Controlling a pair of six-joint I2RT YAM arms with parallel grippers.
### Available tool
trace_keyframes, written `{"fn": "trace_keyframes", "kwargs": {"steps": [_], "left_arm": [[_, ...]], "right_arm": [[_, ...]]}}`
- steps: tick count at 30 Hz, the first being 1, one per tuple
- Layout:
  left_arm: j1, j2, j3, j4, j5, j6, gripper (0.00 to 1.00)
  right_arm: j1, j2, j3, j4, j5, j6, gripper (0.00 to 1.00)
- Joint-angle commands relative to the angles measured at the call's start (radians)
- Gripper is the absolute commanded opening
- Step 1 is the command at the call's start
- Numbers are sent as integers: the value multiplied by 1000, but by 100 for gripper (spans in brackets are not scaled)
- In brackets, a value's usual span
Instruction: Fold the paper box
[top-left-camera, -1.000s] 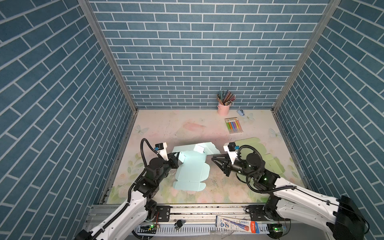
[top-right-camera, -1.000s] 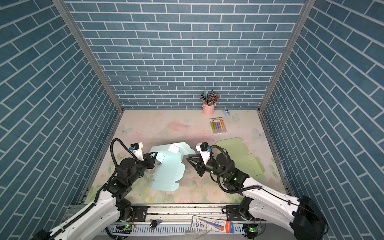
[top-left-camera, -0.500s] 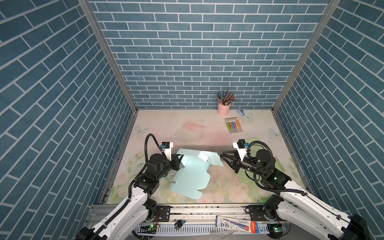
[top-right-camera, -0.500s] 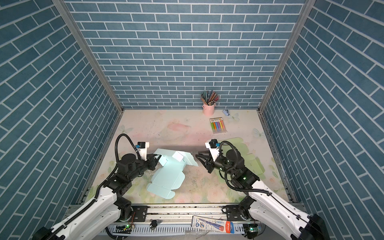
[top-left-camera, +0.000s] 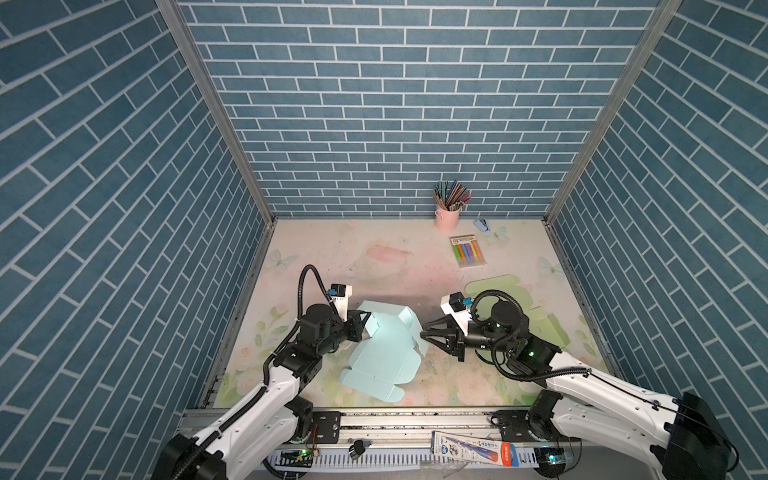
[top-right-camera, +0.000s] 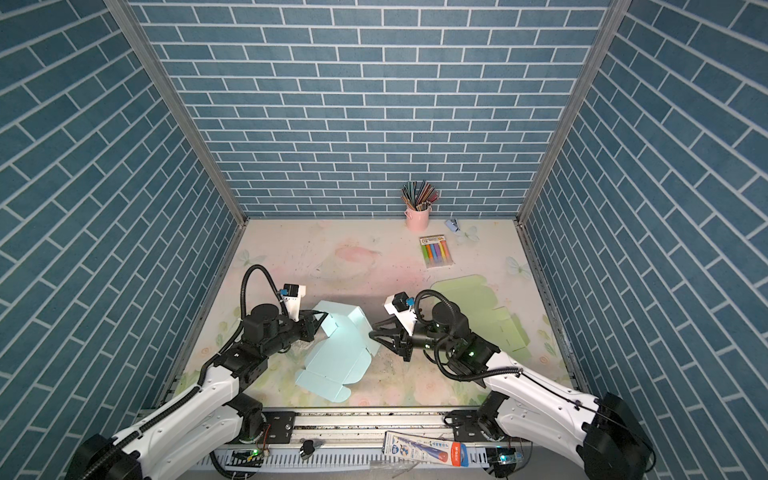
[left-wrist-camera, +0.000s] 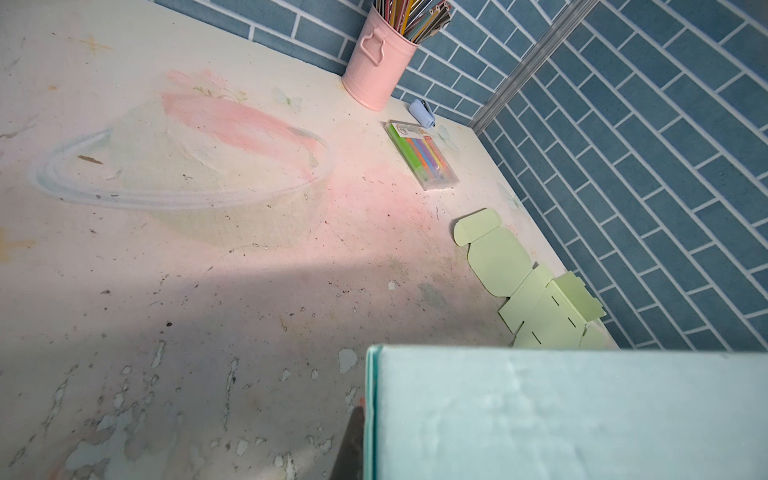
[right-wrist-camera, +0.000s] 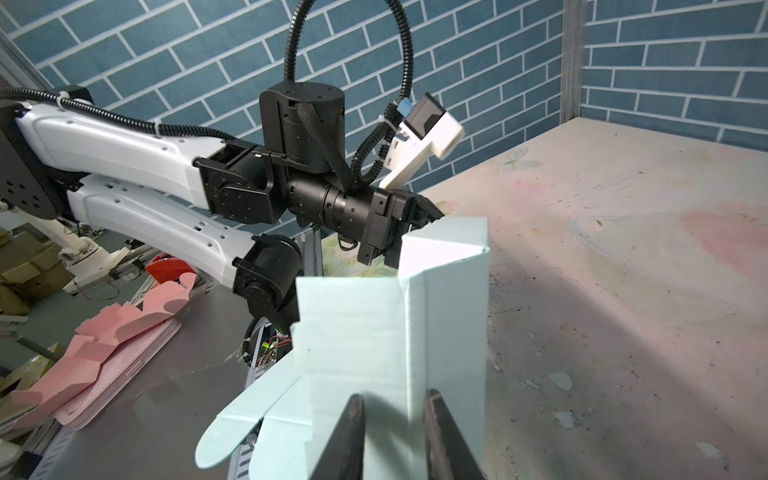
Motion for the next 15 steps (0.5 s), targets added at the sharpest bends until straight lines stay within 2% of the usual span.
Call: {"fn": "trace_keyframes", "kwargs": {"steps": [1, 8, 15], "left_arm": [[-10, 6, 11, 63, -1, -15, 0], [-48, 29, 13, 64, -59, -17, 0], [-97, 50, 18, 54, -154, -32, 0]], "right_arm": [[24, 35, 24, 49, 57, -38, 26], [90, 137, 90, 5, 272, -71, 26], [166, 232, 181, -127, 538, -85, 32]]}}
